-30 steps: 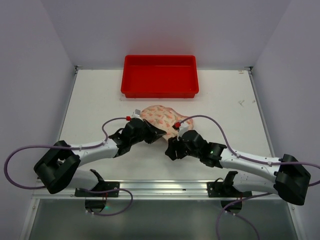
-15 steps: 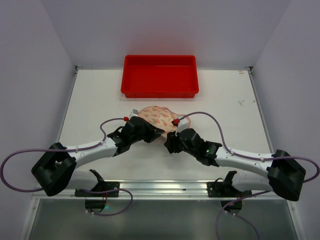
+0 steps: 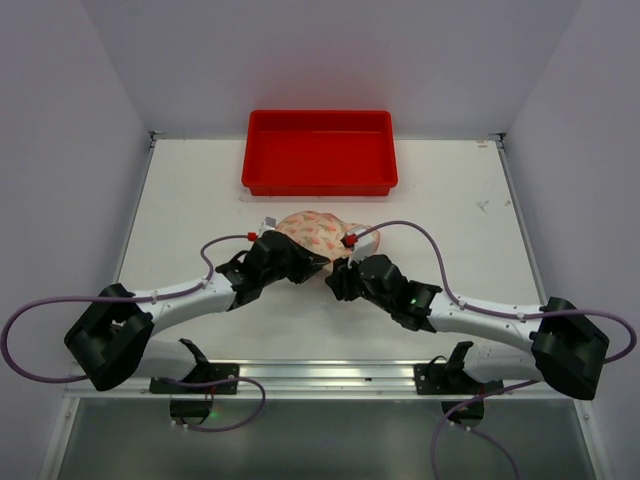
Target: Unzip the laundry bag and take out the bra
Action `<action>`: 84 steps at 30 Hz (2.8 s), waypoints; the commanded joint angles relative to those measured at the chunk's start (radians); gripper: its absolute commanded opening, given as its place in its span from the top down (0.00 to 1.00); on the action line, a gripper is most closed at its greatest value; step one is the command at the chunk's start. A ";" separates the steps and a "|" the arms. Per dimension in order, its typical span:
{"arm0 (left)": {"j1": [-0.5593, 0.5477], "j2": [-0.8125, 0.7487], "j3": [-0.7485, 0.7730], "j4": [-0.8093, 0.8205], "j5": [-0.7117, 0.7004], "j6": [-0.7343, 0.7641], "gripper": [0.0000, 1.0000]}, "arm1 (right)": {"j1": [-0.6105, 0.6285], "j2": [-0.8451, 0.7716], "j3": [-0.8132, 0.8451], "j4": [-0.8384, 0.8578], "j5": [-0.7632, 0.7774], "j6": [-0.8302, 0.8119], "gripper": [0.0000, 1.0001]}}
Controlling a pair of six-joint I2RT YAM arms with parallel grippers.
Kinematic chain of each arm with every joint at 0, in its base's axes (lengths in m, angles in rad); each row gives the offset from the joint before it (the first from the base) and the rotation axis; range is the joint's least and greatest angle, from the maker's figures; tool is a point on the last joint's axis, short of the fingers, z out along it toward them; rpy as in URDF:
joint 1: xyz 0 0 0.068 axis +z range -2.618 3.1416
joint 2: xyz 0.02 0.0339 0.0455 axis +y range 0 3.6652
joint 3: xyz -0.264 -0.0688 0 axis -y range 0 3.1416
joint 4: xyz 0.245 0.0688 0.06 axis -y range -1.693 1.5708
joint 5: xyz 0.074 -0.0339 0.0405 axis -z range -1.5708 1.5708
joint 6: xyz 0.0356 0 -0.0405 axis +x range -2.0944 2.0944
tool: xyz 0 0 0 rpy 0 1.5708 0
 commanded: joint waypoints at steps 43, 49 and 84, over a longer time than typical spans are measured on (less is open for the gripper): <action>0.352 0.029 -0.040 -0.079 0.294 0.780 0.87 | -0.008 -0.098 0.031 -0.237 -0.319 0.072 1.00; 0.364 -0.111 -0.081 -0.154 0.274 0.655 0.48 | 0.033 0.139 0.199 -0.100 -0.393 0.147 1.00; 0.421 -0.246 -0.250 -0.145 0.378 0.602 1.00 | -0.163 -0.093 -0.001 -0.388 -0.263 0.058 1.00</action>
